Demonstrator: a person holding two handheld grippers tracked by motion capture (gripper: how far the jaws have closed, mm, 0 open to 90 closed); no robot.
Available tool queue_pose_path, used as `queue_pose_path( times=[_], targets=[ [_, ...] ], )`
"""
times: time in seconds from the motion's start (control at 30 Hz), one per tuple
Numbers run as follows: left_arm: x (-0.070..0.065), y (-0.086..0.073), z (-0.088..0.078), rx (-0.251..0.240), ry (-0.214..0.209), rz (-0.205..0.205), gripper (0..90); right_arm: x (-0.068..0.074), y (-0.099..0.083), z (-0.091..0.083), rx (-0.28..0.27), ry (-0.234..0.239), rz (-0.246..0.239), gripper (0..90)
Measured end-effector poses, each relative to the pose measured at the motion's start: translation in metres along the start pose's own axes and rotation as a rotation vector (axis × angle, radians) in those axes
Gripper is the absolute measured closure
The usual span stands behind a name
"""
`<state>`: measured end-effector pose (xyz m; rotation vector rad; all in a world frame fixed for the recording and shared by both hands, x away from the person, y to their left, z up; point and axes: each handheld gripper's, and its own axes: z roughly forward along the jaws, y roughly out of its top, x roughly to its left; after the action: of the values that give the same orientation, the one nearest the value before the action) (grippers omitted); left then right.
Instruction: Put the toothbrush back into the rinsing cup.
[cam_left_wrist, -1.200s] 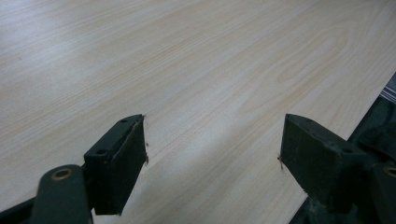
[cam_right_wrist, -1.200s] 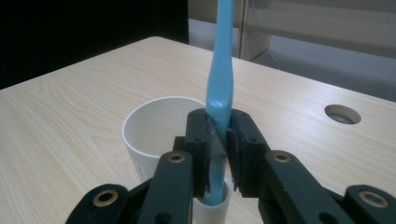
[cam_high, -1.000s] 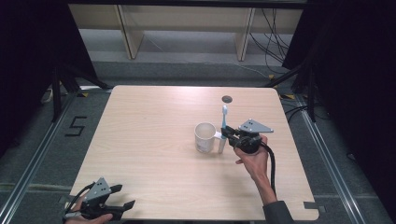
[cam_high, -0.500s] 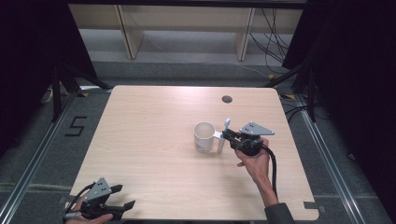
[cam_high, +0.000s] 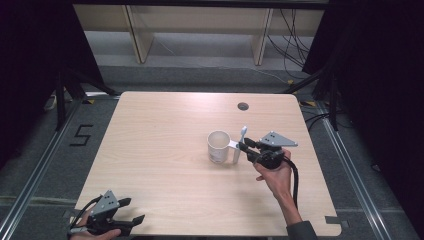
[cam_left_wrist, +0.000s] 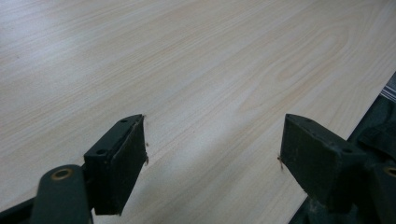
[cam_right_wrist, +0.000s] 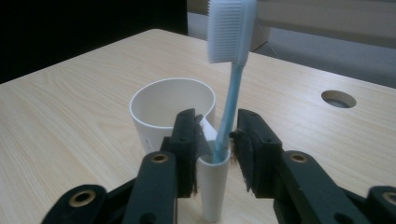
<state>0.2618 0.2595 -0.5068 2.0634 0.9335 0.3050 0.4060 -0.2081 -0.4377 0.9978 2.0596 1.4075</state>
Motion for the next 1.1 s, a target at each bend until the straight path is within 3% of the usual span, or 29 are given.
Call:
queue_pose_path(
  times=[0.03,0.13,0.2,0.23,0.27,0.43,0.47,0.53,0.63,0.7,0.77,0.8,0.83,0.87,0.9,0.93,1.03,1.07,1.1],
  targets=[
    [-0.002,0.0,0.002,-0.03,-0.001,-0.032,21.8,0.001,0.0,-0.001,-0.001,0.001,0.011,65.5],
    [-0.002,0.0,0.001,-0.02,0.0,-0.031,21.8,0.005,0.001,-0.003,-0.003,-0.001,0.05,59.4],
    [-0.002,0.0,0.002,-0.028,0.0,-0.029,21.8,0.003,0.002,-0.005,0.001,0.002,0.026,54.5],
    [0.0,0.0,0.0,0.002,0.001,0.003,21.8,0.004,0.002,-0.006,0.009,-0.006,0.036,51.6],
    [-0.001,0.0,0.001,-0.015,0.0,-0.014,21.8,0.004,0.002,-0.007,0.015,-0.005,0.035,49.4],
    [-0.002,0.0,0.002,-0.029,0.0,-0.029,21.8,0.003,0.0,-0.013,0.013,-0.016,0.032,44.5],
    [0.0,0.0,0.0,-0.002,0.002,0.0,21.8,0.006,0.0,-0.014,0.008,-0.009,0.071,42.9],
    [0.0,0.0,0.0,-0.002,0.001,0.0,21.8,0.003,0.0,-0.016,0.008,-0.025,0.046,40.5],
    [0.0,0.0,0.0,-0.008,0.001,-0.007,21.8,0.005,0.001,-0.02,0.015,-0.002,0.09,38.0],
    [0.0,0.0,0.0,-0.001,0.001,0.0,21.8,0.006,0.0,-0.021,0.012,-0.008,0.096,36.8],
    [-0.002,0.0,0.001,-0.02,0.004,-0.023,21.8,0.006,0.0,-0.023,0.021,-0.01,0.092,35.0],
    [-0.002,0.0,0.001,-0.017,0.003,-0.019,21.8,0.009,0.0,-0.023,0.025,-0.006,0.122,34.5],
    [0.0,0.0,-0.001,0.003,0.003,0.004,21.8,0.008,0.0,-0.024,0.026,-0.006,0.119,33.6],
    [0.0,0.0,-0.001,0.003,0.003,0.003,21.8,0.007,0.0,-0.024,0.028,-0.006,0.11,32.3],
    [-0.002,0.0,0.001,-0.021,0.004,-0.024,21.8,0.008,0.0,-0.025,0.026,-0.012,0.109,31.3],
    [0.0,0.0,-0.001,0.003,0.003,0.003,21.8,0.008,0.0,-0.025,0.021,-0.009,0.111,31.1],
    [0.0,0.0,-0.001,0.004,0.003,0.004,21.8,0.008,0.0,-0.027,0.022,-0.014,0.099,30.3],
    [0.0,0.0,-0.001,0.003,0.004,0.004,21.8,0.011,0.001,-0.028,0.026,0.0,0.142,30.0],
    [0.0,0.0,-0.001,0.003,0.003,0.003,21.8,0.01,0.0,-0.028,0.024,-0.012,0.129,29.7]
  ],
)
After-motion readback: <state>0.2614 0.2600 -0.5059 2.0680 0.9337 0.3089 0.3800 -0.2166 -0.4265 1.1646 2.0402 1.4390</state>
